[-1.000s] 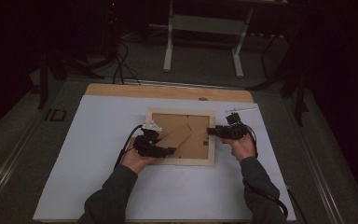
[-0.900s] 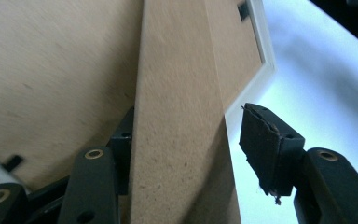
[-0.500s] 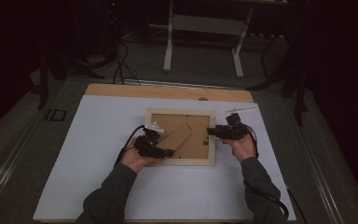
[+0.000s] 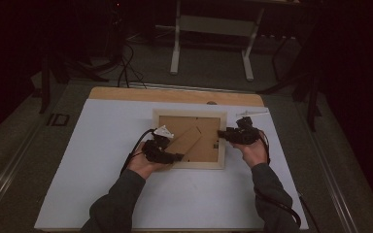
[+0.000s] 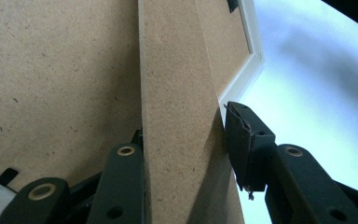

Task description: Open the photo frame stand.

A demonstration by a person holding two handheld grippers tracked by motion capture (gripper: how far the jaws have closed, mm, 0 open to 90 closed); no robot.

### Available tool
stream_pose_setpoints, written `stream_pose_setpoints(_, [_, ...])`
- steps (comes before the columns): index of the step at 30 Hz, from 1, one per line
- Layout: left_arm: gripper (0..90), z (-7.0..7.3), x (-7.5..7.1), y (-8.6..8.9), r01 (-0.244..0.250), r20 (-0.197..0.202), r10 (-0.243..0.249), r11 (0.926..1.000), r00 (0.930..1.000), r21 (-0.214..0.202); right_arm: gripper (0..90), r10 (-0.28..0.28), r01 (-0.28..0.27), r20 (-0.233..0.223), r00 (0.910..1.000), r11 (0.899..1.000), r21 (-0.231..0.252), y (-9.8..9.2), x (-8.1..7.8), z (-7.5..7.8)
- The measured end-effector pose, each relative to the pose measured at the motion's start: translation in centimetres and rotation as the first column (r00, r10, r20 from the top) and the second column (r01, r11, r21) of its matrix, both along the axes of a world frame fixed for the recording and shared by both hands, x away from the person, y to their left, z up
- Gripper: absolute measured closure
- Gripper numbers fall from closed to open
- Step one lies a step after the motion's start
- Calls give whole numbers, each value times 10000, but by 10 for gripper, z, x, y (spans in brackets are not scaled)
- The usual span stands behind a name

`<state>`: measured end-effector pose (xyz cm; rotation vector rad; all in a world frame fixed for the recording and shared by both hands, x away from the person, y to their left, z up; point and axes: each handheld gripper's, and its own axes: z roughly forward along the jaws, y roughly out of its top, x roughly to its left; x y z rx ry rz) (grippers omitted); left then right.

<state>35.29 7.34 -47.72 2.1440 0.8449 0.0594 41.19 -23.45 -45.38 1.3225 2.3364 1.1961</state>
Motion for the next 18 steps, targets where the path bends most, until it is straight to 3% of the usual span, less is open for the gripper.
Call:
stream_pose_setpoints(10, [667, 5, 2, -6, -82, 363, 73, 9996, 9993, 264, 601, -231, 266, 925, 9954, 9990, -367, 4, -4, 14])
stream_pose_setpoints(18, [703, 6, 5, -5, -345, 590, 316, 9983, 9978, 475, 615, -308, 330, 1275, 9914, 9993, -149, 5, -6, 19])
